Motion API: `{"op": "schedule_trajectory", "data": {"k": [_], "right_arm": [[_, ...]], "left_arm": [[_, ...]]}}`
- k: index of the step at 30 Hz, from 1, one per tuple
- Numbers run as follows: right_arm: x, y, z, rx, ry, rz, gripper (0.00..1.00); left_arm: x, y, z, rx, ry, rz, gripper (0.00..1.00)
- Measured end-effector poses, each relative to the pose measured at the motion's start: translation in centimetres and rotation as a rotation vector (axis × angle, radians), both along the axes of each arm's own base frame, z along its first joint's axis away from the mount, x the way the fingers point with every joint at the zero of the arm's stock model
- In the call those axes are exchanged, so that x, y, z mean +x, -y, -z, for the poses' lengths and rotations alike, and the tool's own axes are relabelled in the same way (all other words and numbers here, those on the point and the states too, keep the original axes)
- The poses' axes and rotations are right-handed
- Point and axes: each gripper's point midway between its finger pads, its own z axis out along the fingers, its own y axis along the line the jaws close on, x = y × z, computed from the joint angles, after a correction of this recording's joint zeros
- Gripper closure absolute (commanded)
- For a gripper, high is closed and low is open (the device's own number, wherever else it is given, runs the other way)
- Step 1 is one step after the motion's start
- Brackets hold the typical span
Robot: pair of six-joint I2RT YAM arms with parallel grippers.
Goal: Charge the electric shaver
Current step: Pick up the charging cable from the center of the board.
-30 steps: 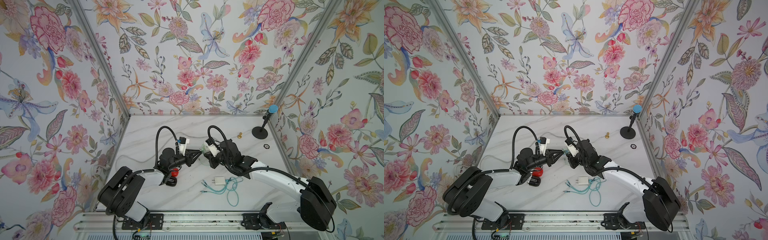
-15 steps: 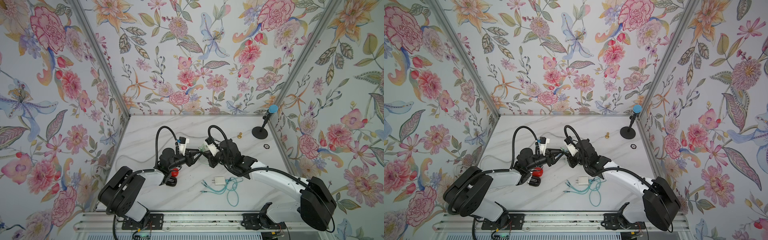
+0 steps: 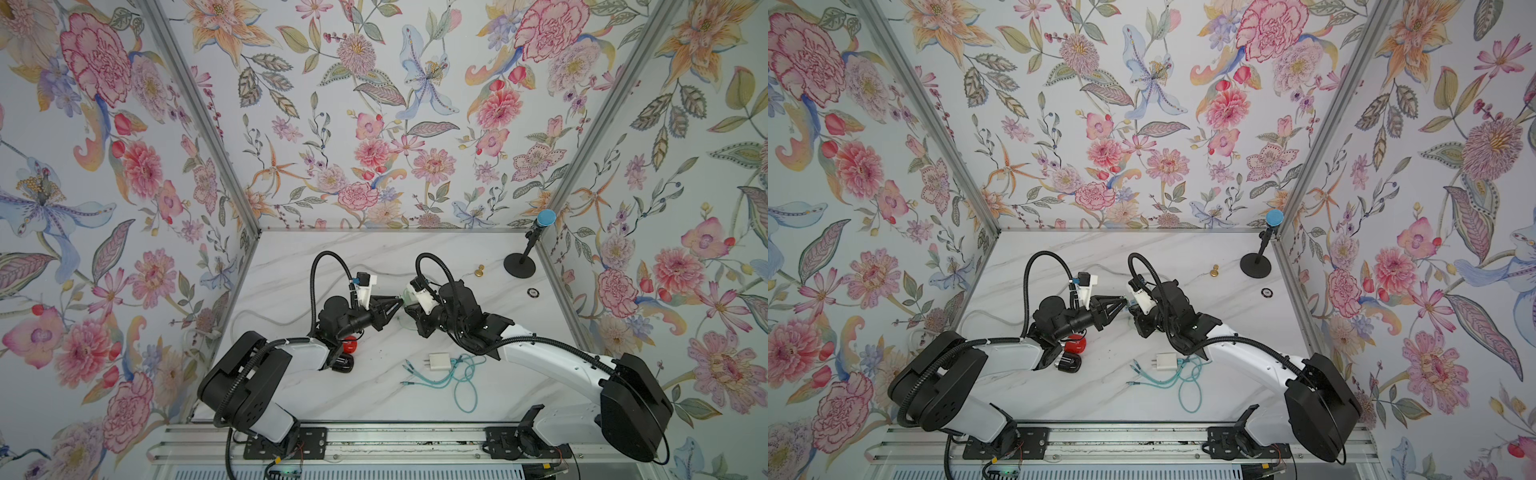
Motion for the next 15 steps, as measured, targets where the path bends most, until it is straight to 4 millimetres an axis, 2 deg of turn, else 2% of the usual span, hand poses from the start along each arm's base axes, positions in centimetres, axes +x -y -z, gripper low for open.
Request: {"op": "schedule_trajectory", "data": {"k": [5,10,15], "right_arm": [[0.1,0.1,-0.05,-0.002,0.004,0.007,1.0],[0.1,0.16,-0.23,0.0,0.008,0.009,1.0],[0.24,0.3,-0.18,-0.006,0.012,0.019,1.0]], "left_arm": [[0.31,0.23,0.79,0.001,-0.018,0.002,0.75],[0.25,0.29,0.36,-0.014,-0.008,0.007,0.8],[0.08,0.38,-0.15,-0.03,0.003,0.019,0.94]]}}
